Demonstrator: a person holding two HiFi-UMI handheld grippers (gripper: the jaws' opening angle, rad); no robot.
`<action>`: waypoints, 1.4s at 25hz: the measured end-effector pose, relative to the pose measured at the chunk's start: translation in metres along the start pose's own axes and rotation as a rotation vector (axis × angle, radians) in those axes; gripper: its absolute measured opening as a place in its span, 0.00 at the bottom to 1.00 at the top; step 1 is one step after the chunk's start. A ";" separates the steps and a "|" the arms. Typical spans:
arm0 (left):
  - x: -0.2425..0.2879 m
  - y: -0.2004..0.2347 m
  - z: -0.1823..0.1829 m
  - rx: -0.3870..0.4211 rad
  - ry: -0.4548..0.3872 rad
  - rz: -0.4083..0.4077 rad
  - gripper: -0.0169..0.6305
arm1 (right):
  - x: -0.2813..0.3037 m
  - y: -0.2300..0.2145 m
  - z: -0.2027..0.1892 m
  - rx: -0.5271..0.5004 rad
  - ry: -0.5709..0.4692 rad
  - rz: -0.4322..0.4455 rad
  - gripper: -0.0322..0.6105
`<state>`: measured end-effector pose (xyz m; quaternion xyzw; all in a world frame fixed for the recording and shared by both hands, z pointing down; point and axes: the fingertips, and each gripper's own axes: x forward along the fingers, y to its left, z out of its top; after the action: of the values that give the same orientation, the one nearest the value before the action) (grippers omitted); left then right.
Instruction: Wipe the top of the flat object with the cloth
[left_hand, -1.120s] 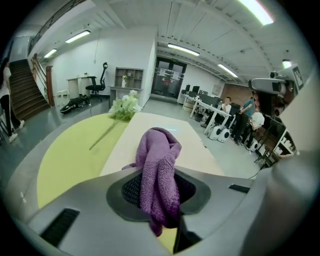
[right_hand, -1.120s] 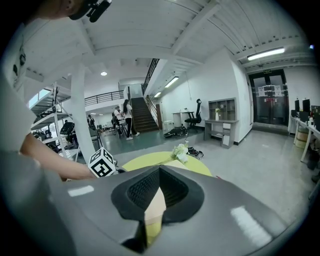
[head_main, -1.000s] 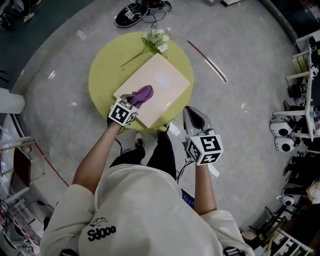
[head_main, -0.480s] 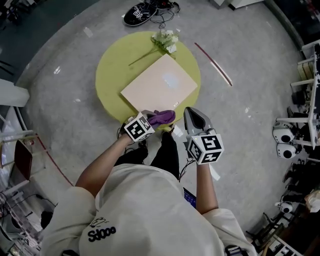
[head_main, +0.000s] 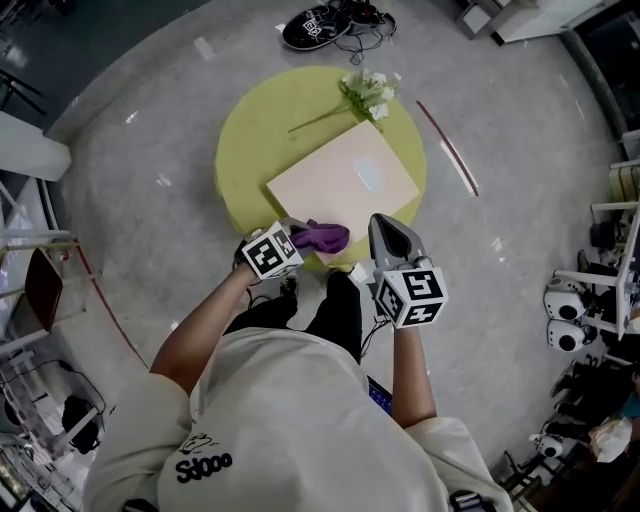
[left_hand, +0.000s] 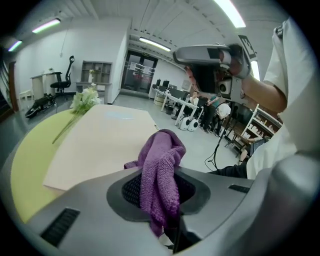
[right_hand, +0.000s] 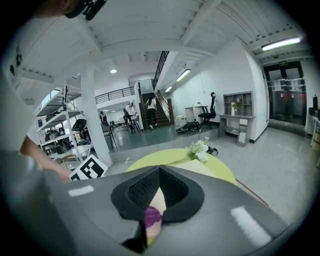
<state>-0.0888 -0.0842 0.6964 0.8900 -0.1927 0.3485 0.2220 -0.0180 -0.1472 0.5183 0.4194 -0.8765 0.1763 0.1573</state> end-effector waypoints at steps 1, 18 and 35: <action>-0.007 0.012 -0.002 -0.021 -0.001 0.025 0.16 | 0.003 0.000 0.001 -0.001 0.001 0.004 0.06; -0.066 0.139 -0.021 -0.249 0.024 0.318 0.16 | 0.029 -0.030 0.034 -0.017 0.003 0.048 0.06; -0.224 0.140 0.138 -0.246 -0.428 0.712 0.16 | 0.019 -0.061 0.174 -0.322 -0.164 0.131 0.06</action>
<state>-0.2375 -0.2312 0.4841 0.7872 -0.5694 0.1854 0.1475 -0.0035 -0.2721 0.3826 0.3438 -0.9287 0.0086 0.1385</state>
